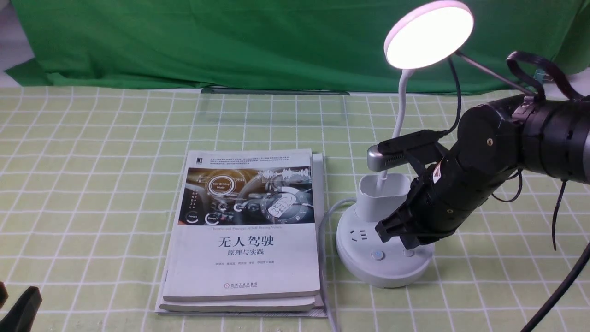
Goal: Turn off the desk lamp on the green coffee tablecloth by hand.
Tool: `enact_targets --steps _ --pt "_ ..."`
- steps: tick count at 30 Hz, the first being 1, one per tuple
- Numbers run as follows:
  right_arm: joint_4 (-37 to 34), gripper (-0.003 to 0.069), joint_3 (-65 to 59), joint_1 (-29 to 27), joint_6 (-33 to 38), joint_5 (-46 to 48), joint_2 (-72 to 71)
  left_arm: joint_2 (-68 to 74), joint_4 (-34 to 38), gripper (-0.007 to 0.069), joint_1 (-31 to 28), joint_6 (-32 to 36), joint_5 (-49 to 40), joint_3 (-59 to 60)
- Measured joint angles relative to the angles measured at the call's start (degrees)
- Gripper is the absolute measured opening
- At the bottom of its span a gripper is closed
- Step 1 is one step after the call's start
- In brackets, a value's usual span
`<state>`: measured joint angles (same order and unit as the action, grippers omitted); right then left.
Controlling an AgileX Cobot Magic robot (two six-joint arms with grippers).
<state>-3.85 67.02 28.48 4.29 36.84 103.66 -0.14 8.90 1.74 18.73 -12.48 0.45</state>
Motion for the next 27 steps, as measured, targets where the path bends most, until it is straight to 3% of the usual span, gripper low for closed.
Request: enact_targets --steps 14,27 --pt "0.0 0.0043 -0.5 0.0 -0.1 2.1 -3.6 0.0 0.0 0.0242 0.0 0.0 0.0 0.0" --pt "0.0 0.0046 -16.0 0.0 -1.1 5.6 -34.4 0.0 0.0 0.0242 0.0 0.0 0.0 0.0"
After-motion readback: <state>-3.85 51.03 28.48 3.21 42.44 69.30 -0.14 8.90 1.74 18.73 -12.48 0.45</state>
